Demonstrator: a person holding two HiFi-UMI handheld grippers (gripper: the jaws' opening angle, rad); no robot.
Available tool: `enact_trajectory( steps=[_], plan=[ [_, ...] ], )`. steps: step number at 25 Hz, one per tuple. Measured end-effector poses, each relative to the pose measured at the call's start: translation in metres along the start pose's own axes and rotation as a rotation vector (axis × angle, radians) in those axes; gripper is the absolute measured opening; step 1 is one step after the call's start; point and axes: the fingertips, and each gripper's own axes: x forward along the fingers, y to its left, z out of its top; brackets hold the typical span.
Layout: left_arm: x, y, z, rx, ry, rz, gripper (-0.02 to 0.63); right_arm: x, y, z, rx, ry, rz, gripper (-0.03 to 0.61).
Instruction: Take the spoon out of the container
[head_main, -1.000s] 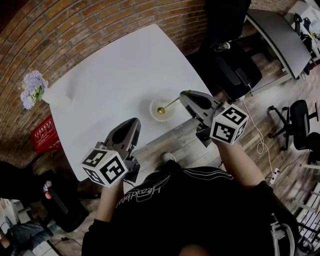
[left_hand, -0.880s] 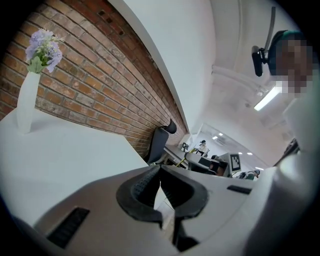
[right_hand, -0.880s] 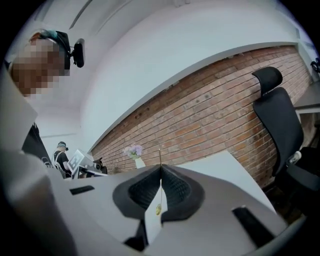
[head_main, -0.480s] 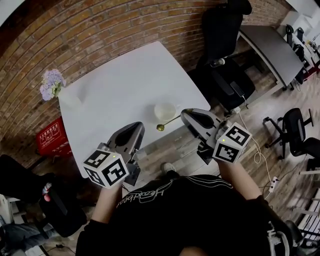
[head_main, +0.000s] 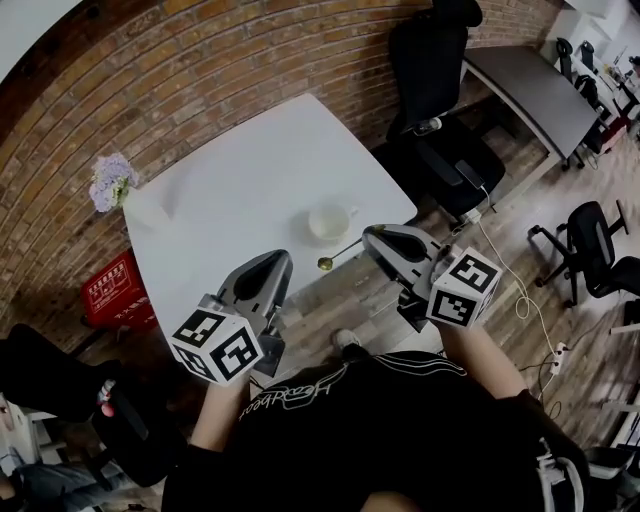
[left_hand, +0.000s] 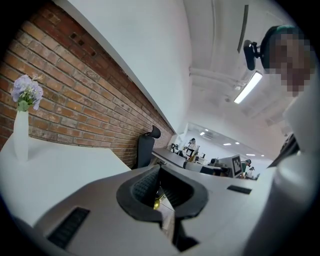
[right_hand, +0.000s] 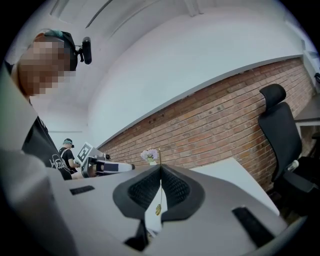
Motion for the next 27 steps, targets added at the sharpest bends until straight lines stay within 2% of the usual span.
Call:
enact_trajectory(
  steps=[27],
  plan=[
    [0.001, 0.017, -0.018, -0.043, 0.028, 0.003, 0.005, 0.012, -0.010, -0.021, 0.029, 0.040, -0.029, -0.002]
  ],
)
